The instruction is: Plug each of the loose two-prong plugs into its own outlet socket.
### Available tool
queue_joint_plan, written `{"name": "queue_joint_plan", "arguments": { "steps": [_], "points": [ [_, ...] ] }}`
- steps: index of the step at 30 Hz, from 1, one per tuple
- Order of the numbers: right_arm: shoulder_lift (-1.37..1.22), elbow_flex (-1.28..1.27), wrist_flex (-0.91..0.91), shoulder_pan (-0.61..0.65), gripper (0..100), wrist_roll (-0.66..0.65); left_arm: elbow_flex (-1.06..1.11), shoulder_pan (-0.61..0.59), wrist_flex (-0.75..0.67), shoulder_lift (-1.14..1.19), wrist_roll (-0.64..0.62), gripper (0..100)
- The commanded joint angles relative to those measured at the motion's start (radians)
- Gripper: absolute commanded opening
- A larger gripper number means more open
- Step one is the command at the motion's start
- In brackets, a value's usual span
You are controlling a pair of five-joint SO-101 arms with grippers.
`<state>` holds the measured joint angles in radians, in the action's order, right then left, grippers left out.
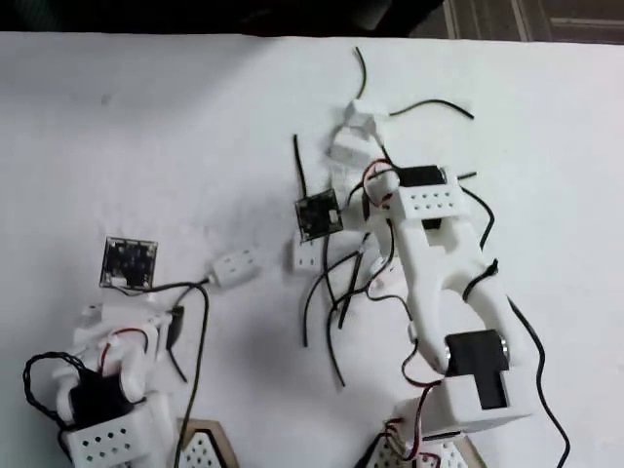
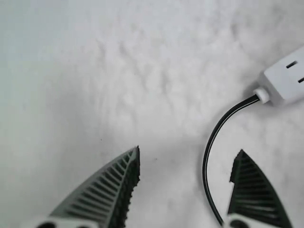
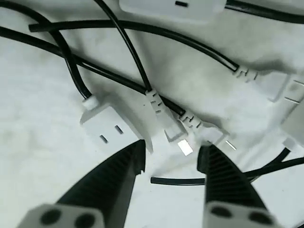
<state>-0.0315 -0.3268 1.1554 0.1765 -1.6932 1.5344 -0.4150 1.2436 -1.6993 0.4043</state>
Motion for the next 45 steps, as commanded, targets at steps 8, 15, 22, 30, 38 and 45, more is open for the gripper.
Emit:
{"name": "queue_joint_plan", "arguments": {
  "steps": [8,15,22,30,38,45],
  "points": [
    [-0.035,0.015,-0.021,0.039,21.5,-0.015,-0.006,-0.010,-0.005,-0.007,-0.005,31],
    [-0.171,0.081,-0.070,0.035,19.7,-0.015,-0.006,-0.010,-0.005,-0.007,-0.005,31],
    [-0.283,0.146,-0.070,0.019,11.5,-0.015,-0.006,-0.010,-0.005,-0.007,-0.005,31],
    [-0.295,0.184,-0.051,0.019,1.7,-0.009,-0.006,-0.010,-0.005,-0.007,-0.005,31],
    [-0.056,0.207,0.097,0.036,1.8,0.169,-0.006,-0.010,-0.005,-0.007,-0.005,31],
    [0.157,0.206,0.222,0.039,1.7,0.456,-0.014,-0.010,-0.005,-0.007,-0.012,31]
  ]
}}
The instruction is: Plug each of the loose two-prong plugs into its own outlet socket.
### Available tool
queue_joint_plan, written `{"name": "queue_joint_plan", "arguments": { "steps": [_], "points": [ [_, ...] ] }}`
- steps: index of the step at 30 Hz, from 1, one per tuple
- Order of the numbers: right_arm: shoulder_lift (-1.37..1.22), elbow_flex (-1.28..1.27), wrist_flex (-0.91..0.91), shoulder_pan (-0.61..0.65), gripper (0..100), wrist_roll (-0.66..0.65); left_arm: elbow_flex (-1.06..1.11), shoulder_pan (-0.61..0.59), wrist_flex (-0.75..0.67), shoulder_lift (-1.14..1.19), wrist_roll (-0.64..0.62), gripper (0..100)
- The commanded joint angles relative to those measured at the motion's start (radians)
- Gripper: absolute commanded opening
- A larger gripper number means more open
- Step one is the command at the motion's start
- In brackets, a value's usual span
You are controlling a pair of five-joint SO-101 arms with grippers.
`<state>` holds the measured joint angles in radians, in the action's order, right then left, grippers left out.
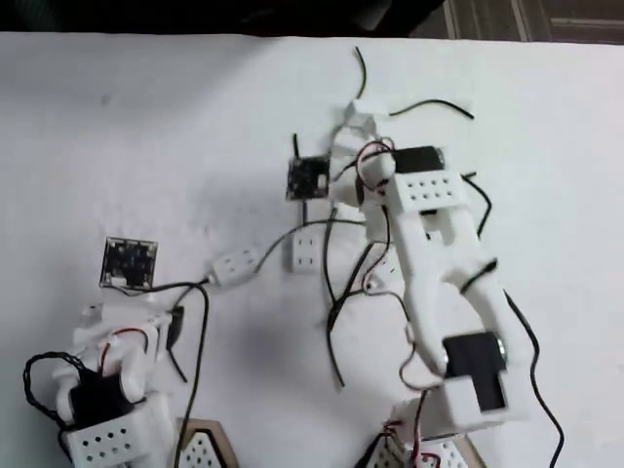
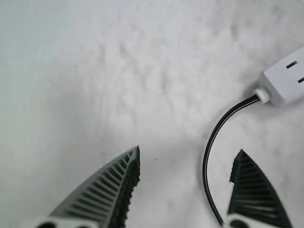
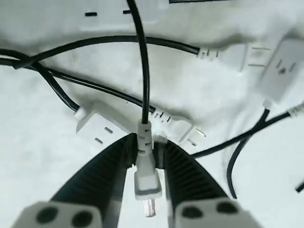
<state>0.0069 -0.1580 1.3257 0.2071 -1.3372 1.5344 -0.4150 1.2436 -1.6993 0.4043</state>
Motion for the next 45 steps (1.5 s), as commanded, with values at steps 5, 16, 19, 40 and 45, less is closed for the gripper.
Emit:
{"name": "queue_joint_plan", "arguments": {
  "steps": [5,16,19,40,45],
  "points": [
    [0.286,0.037,0.176,0.038,1.7,0.367,-0.081,-0.007,0.002,-0.007,-0.054,31],
    [0.731,0.035,0.252,0.248,1.9,0.703,-0.344,-0.004,-0.003,-0.007,-0.138,31],
    [0.852,0.035,0.251,0.328,1.9,0.743,-0.361,-0.004,-0.006,-0.007,-0.203,31],
    [1.504,-0.861,-0.390,0.615,1.7,1.206,-0.459,0.458,-0.114,-0.007,-0.445,31],
    [1.590,-1.011,-0.486,0.676,1.7,1.212,-0.459,0.555,-0.115,-0.007,-0.445,31]
  ]
}}
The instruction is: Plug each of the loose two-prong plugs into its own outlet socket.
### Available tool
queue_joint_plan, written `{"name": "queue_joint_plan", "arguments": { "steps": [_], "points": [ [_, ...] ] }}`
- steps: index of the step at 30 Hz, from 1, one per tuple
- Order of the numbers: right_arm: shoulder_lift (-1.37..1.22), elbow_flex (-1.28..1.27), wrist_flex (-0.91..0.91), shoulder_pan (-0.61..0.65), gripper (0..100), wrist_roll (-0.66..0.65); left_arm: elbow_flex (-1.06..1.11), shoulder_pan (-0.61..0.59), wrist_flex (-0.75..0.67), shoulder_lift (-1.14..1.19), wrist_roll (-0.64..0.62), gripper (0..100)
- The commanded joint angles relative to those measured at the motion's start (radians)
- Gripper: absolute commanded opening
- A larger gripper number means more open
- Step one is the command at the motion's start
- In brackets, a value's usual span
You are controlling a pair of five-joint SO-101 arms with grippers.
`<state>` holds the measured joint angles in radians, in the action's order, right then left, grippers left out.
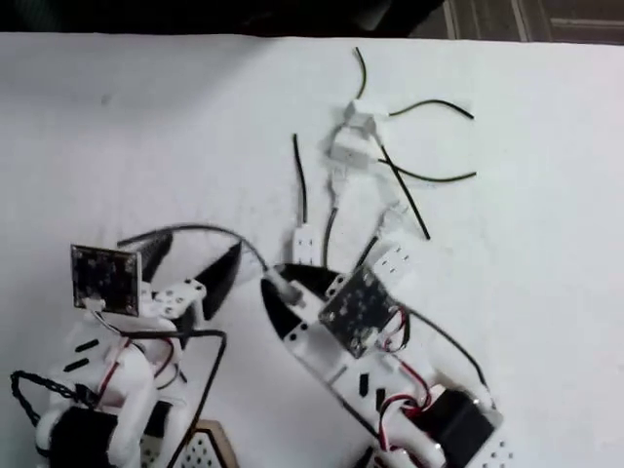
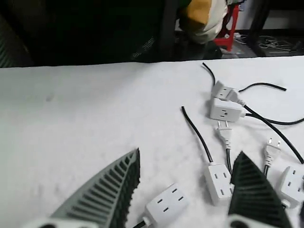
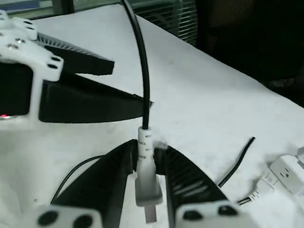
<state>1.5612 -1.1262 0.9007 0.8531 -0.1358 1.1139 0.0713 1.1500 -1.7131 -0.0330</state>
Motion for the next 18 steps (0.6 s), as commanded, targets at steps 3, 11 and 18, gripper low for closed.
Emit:
{"name": "queue_joint_plan", "arguments": {
  "steps": [3,11,18],
  "points": [
    [0.036,-0.097,-0.111,0.031,1.7,0.011,-0.038,0.122,-0.015,0.005,-0.003,31],
    [0.035,-0.146,-0.130,0.031,1.7,0.008,-0.040,0.231,0.018,0.004,0.083,31],
    [0.030,-0.146,-0.125,0.024,1.7,0.009,-0.043,0.189,0.046,-0.120,0.117,26]
  ]
}}
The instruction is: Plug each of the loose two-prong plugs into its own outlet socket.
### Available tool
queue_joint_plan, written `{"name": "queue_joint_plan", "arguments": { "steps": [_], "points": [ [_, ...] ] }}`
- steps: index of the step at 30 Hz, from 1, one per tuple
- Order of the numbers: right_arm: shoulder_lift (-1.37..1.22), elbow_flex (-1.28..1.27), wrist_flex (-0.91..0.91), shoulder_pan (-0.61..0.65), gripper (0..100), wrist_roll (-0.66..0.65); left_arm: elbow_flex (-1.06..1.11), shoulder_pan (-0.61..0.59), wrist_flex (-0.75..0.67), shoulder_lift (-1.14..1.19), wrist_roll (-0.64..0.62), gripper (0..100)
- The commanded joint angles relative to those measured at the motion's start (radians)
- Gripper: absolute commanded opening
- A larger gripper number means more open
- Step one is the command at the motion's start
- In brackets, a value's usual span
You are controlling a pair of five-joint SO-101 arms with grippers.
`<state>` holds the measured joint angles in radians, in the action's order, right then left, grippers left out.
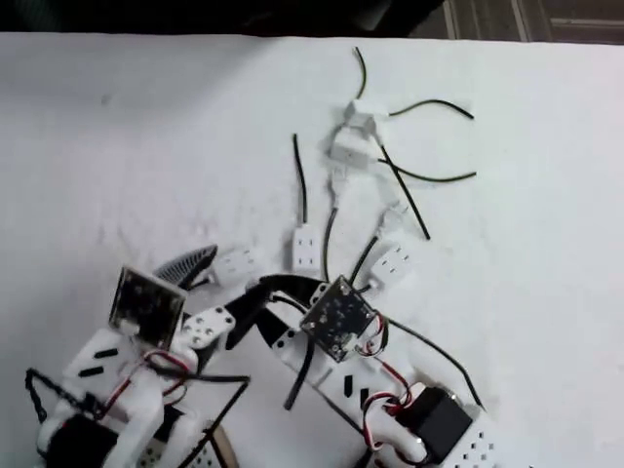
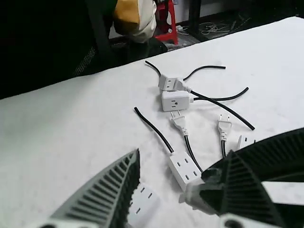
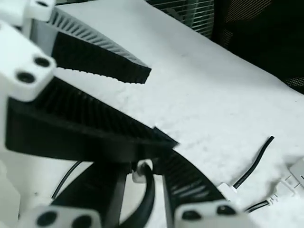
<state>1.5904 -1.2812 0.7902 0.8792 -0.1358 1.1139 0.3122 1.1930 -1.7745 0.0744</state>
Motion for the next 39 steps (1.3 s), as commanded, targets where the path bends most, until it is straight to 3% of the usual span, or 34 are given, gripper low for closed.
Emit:
{"name": "queue_joint_plan", "arguments": {
  "steps": [1,7,12,18,25,32,39],
  "points": [
    [-0.013,0.011,-0.008,-0.008,1.7,0.009,-0.048,-0.090,0.000,-0.056,0.008,26],
    [-0.236,0.089,-0.004,-0.099,1.7,0.012,-0.052,-0.412,-0.005,-0.048,0.005,26],
    [-0.521,0.284,-0.001,-0.120,1.7,0.104,-0.028,-0.653,-0.006,-0.048,0.005,26],
    [-0.874,0.500,-0.004,-0.116,1.7,0.239,0.157,-0.846,-0.094,-0.050,-0.032,26],
    [-1.214,0.692,-0.039,-0.120,1.7,0.379,0.379,-0.889,-0.169,-0.050,-0.031,26],
    [-1.402,0.706,-0.220,-0.133,1.7,0.377,0.399,-0.889,-0.166,-0.050,-0.029,26],
    [-1.460,0.706,-0.260,-0.177,1.7,0.356,0.402,-0.889,-0.164,-0.050,-0.029,26]
  ]
}}
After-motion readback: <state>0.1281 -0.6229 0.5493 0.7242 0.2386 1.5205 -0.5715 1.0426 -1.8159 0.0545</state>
